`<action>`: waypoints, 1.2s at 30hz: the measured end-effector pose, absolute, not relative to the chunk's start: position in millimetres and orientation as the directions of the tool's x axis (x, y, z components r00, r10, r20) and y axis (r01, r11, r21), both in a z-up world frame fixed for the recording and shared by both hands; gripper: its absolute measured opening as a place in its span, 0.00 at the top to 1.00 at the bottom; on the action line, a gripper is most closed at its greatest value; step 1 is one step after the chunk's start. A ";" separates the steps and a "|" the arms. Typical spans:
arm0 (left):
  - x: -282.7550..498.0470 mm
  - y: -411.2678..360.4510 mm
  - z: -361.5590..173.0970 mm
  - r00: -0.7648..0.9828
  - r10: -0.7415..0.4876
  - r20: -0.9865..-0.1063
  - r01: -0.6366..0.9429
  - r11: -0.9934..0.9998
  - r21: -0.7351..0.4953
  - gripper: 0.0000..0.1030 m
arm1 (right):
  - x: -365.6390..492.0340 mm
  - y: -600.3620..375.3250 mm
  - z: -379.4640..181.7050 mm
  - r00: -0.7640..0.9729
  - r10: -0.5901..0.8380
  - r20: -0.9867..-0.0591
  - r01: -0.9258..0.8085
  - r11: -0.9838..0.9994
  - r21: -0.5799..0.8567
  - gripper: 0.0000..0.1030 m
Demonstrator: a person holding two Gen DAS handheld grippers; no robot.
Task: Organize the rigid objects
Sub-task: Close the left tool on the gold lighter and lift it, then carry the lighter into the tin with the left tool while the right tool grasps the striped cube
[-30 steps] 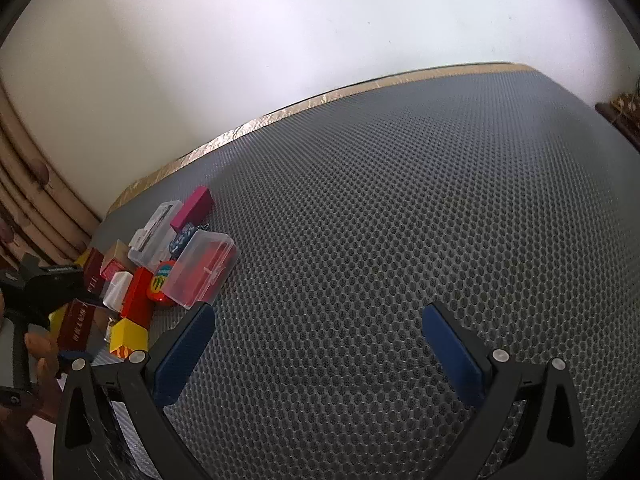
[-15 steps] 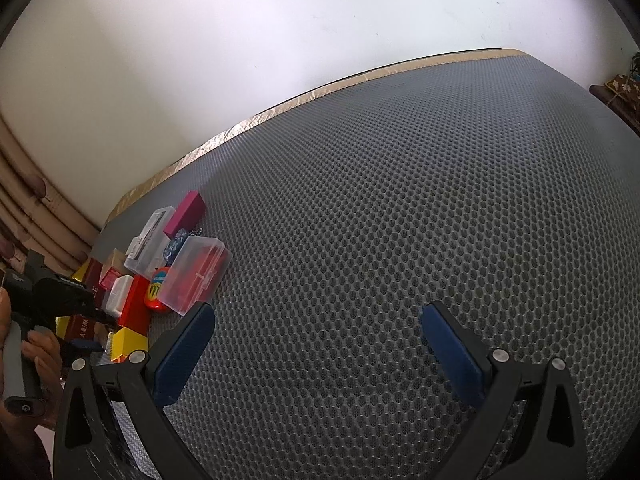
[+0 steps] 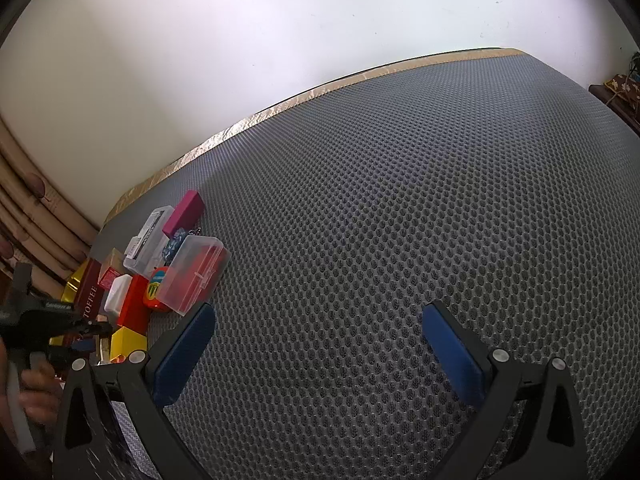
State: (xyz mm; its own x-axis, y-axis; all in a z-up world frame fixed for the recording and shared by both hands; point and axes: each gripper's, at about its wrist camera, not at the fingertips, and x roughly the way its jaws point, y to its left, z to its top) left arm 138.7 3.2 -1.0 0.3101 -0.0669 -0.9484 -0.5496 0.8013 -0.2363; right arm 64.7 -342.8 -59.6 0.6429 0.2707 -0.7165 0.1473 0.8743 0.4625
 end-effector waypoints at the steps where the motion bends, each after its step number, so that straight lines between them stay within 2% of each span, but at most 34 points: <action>1: 134.5 3.4 0.7 0.312 -0.087 -0.946 -0.535 0.807 -0.251 0.72 | 64.3 -342.8 -59.6 0.644 0.271 -0.715 0.147 0.874 0.463 0.00; 9: 108.6 -22.5 18.5 0.309 -0.135 -0.942 -0.411 0.874 -0.260 0.72 | 66.5 -331.6 -56.7 0.627 0.272 -0.729 0.108 0.897 0.428 0.00; 12: 91.2 -20.0 26.3 0.311 -0.156 -0.938 -0.376 0.886 -0.272 0.72 | 65.3 -317.7 -51.3 0.617 0.312 -0.722 0.035 0.906 0.421 0.00; 16: 57.7 -21.9 51.1 0.328 -0.178 -0.928 -0.352 0.889 -0.295 0.72 | 60.8 -284.7 -34.4 0.591 0.450 -0.670 -0.121 0.870 0.478 0.00; 21: 32.1 -3.4 80.1 0.347 -0.200 -0.916 -0.330 0.889 -0.318 0.72 | 60.9 -217.8 -17.4 0.541 0.511 -0.668 -0.290 0.859 0.422 0.01; 24: 21.1 6.3 83.7 0.361 -0.213 -0.908 -0.334 0.880 -0.339 0.72 | 64.1 -185.2 -14.7 0.529 0.496 -0.689 -0.333 0.867 0.369 0.12; 26: 13.4 4.0 95.7 0.373 -0.211 -0.903 -0.335 0.877 -0.344 0.72 | 70.3 -168.8 -18.1 0.521 0.468 -0.714 -0.340 0.881 0.329 0.26; 28: 36.2 22.8 68.2 0.379 -0.219 -0.899 -0.330 0.876 -0.352 0.72 | 76.0 -160.1 -25.5 0.507 0.439 -0.742 -0.337 0.893 0.298 0.34; 29: 41.1 35.6 75.9 0.383 -0.223 -0.896 -0.331 0.873 -0.358 0.72 | 77.9 -156.2 -29.3 0.501 0.426 -0.753 -0.336 0.898 0.285 0.41; 30: 43.8 42.0 68.1 0.387 -0.225 -0.894 -0.328 0.873 -0.362 0.72 | 80.1 -154.0 -32.6 0.495 0.415 -0.764 -0.333 0.902 0.274 0.43; 34: 34.9 51.1 92.4 0.417 -0.217 -0.883 -0.327 0.870 -0.369 0.72 | 85.5 -147.3 -42.2 0.485 0.389 -0.783 -0.335 0.910 0.245 0.48; 35: 34.1 56.4 100.4 0.427 -0.214 -0.879 -0.326 0.870 -0.370 0.72 | 85.6 -145.5 -42.9 0.488 0.385 -0.783 -0.340 0.911 0.235 0.52; 36: 33.1 61.7 107.9 0.436 -0.207 -0.876 -0.327 0.870 -0.368 0.72 | 84.8 -144.0 -43.3 0.487 0.383 -0.785 -0.348 0.909 0.228 0.68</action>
State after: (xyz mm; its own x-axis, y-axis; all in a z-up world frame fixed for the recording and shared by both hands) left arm 33.1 61.7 107.9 0.4356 -0.2071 -0.8760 -0.3275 0.8701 -0.3685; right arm 84.8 -144.0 -43.3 0.4873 0.3834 -0.7845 -0.3480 0.9093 0.2283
